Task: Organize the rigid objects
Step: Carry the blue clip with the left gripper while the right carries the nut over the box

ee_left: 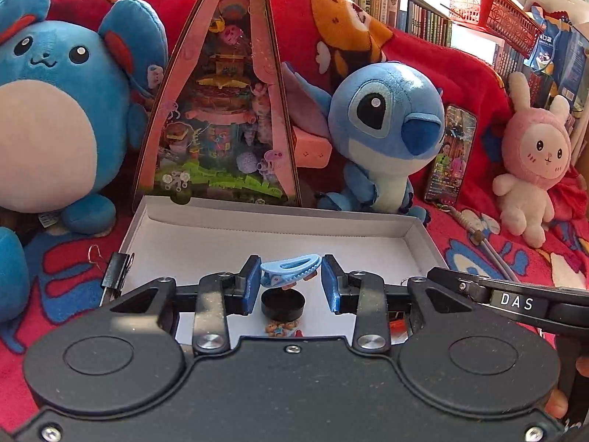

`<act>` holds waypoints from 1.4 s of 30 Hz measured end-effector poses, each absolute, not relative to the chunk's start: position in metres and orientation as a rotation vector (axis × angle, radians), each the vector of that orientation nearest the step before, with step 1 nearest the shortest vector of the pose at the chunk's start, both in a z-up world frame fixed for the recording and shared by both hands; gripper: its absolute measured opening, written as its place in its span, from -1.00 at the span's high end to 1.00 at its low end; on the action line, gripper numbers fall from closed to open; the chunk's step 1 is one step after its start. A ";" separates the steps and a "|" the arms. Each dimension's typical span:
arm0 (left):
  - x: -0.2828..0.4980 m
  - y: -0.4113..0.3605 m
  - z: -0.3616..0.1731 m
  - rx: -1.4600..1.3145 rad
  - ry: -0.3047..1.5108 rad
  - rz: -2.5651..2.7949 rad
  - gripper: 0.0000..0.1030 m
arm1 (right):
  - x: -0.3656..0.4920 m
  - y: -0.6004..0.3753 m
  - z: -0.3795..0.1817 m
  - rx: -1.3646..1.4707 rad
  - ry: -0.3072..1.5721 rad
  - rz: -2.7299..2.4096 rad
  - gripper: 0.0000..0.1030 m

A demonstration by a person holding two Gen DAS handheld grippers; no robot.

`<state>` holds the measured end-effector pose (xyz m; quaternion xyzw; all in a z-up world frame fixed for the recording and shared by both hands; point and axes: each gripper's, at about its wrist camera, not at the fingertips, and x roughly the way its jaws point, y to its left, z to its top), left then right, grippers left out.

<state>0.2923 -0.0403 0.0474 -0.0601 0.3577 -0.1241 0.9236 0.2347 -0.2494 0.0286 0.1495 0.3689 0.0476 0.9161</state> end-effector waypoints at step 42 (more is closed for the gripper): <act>0.320 -0.057 0.008 -0.052 0.810 -0.227 0.01 | 0.279 -0.224 0.000 0.264 0.816 0.101 0.01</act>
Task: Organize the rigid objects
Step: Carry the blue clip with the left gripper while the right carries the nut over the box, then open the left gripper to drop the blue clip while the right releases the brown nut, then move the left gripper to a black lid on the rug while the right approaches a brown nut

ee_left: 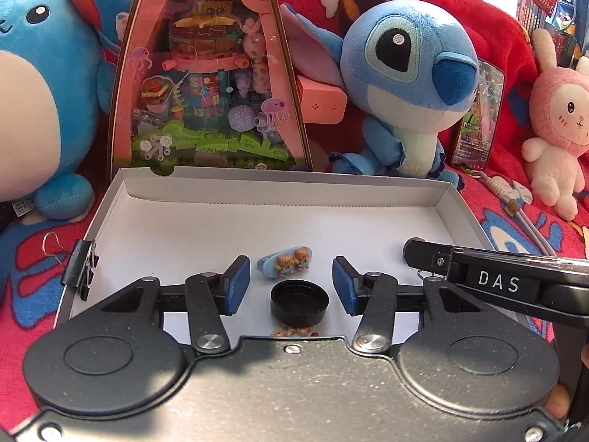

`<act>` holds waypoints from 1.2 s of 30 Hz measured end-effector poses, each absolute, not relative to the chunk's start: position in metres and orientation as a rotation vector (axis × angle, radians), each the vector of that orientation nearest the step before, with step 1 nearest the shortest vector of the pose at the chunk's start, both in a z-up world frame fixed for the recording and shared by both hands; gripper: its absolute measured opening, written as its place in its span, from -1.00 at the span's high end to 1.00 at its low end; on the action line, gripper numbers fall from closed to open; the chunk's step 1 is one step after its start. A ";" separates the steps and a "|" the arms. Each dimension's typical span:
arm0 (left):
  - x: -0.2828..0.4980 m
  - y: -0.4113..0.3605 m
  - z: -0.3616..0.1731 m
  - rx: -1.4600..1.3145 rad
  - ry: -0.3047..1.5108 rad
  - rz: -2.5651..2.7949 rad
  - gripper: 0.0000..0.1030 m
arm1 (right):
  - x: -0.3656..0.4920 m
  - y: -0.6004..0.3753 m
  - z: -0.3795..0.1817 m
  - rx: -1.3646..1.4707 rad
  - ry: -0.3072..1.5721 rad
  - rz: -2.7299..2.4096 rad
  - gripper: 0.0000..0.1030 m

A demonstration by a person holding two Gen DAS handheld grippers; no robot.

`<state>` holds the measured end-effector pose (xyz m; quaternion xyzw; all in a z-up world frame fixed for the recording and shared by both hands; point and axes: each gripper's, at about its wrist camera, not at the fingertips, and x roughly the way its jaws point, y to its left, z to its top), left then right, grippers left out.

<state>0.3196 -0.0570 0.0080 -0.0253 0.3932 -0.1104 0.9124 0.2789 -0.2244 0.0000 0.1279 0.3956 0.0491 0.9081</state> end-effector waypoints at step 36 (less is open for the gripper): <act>0.098 -0.003 0.066 -0.009 0.604 -0.408 -0.59 | 0.073 -0.228 0.062 0.047 0.476 0.340 -0.89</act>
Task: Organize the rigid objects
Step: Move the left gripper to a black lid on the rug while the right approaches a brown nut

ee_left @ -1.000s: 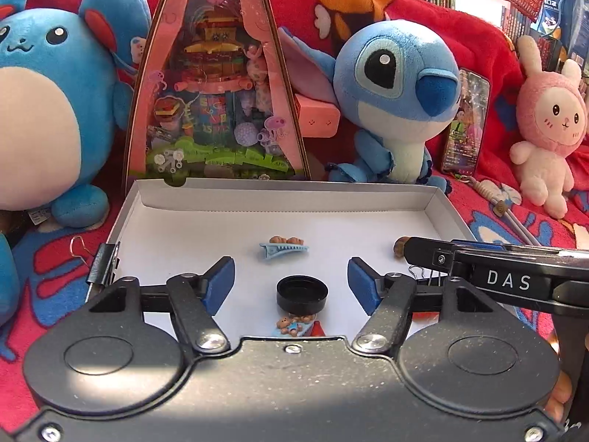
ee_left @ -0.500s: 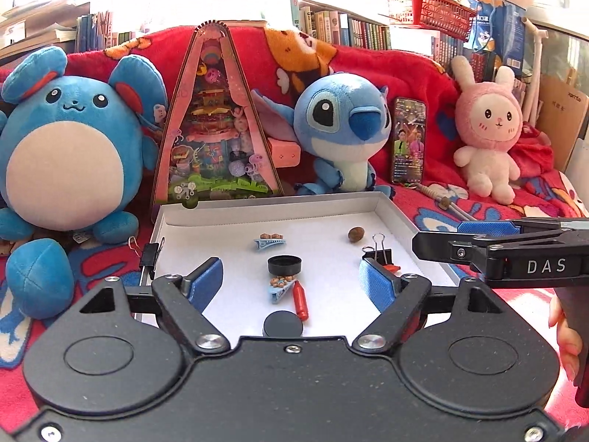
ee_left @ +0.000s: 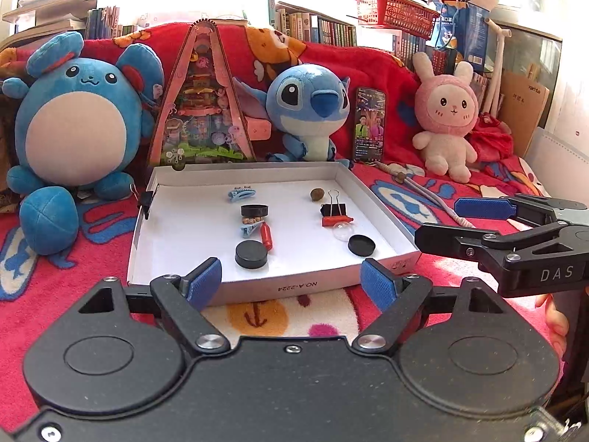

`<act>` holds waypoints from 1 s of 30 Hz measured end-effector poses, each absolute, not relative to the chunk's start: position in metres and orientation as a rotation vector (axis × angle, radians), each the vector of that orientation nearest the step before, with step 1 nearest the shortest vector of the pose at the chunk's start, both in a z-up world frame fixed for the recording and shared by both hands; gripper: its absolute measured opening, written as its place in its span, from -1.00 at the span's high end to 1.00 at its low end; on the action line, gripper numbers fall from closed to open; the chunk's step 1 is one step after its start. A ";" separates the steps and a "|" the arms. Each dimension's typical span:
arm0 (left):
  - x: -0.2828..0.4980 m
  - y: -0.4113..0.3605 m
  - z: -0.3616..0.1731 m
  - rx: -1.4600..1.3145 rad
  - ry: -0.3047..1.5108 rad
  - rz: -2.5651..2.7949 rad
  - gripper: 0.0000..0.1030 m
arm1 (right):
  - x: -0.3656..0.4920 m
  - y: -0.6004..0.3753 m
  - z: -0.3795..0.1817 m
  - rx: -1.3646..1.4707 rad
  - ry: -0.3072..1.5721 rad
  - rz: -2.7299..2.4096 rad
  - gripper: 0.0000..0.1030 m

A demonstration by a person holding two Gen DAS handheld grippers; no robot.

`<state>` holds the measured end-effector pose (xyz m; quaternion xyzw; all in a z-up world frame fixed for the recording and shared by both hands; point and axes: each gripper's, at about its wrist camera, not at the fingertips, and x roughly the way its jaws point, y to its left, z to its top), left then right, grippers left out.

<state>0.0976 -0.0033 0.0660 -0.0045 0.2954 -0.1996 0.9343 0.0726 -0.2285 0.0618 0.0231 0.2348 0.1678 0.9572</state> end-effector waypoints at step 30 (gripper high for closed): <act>0.012 0.010 0.023 -0.002 0.668 -0.437 -0.59 | -0.011 -0.216 0.009 -0.047 0.538 0.377 -0.95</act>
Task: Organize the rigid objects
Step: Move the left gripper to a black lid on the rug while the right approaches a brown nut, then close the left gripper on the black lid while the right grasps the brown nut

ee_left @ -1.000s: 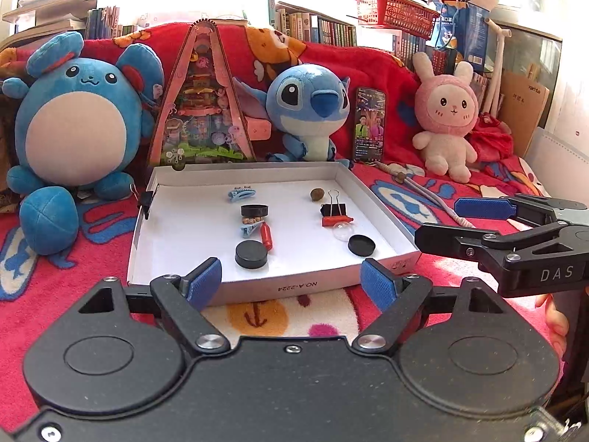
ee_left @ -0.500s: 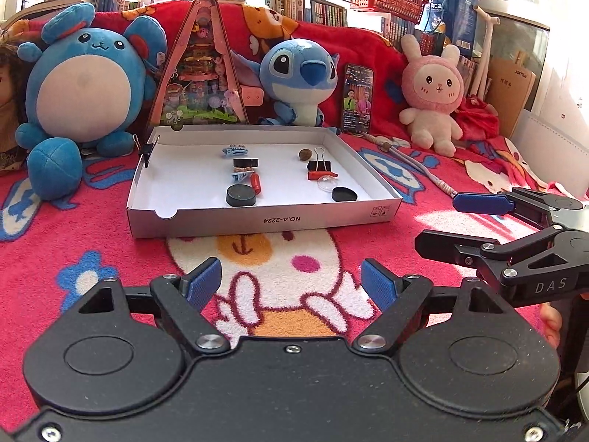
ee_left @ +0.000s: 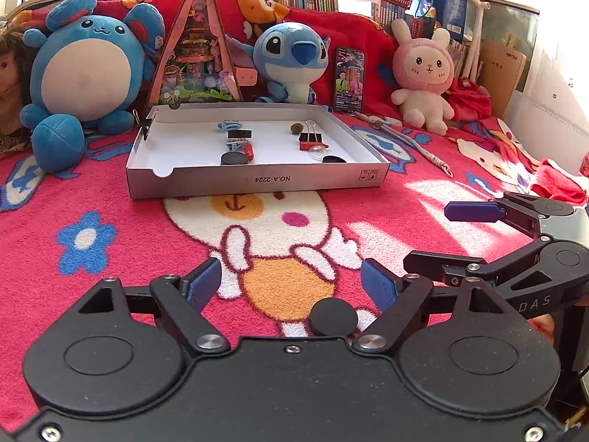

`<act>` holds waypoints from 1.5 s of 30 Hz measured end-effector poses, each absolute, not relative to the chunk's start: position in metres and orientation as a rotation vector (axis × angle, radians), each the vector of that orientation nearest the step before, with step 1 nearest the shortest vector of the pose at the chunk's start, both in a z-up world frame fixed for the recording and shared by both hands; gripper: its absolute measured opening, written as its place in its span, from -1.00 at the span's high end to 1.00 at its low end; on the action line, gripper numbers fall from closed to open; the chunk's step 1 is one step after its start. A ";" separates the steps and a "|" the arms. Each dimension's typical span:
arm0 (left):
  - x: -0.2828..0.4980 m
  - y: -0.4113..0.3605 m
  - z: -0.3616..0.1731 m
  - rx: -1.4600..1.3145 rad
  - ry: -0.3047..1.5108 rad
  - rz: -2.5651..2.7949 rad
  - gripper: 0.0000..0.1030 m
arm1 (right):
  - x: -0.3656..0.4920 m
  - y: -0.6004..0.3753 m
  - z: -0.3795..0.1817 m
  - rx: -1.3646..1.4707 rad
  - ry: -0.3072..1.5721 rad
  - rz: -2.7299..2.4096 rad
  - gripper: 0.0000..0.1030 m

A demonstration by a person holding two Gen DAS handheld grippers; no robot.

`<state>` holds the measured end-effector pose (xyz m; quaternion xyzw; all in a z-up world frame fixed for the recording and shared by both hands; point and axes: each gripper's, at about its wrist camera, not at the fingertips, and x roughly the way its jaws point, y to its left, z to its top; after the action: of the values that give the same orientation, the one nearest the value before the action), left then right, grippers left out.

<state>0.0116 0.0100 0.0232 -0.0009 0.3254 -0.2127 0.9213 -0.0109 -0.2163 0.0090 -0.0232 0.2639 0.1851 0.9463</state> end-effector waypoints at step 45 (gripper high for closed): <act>-0.011 -0.004 0.000 -0.033 0.715 -0.494 0.42 | -0.056 -0.177 -0.013 -0.105 0.570 0.539 0.26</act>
<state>-0.0108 -0.0043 0.0000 -0.0158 0.3465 -0.2395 0.9069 -0.0561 -0.1771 -0.0135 -0.0511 0.2774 0.2624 0.9228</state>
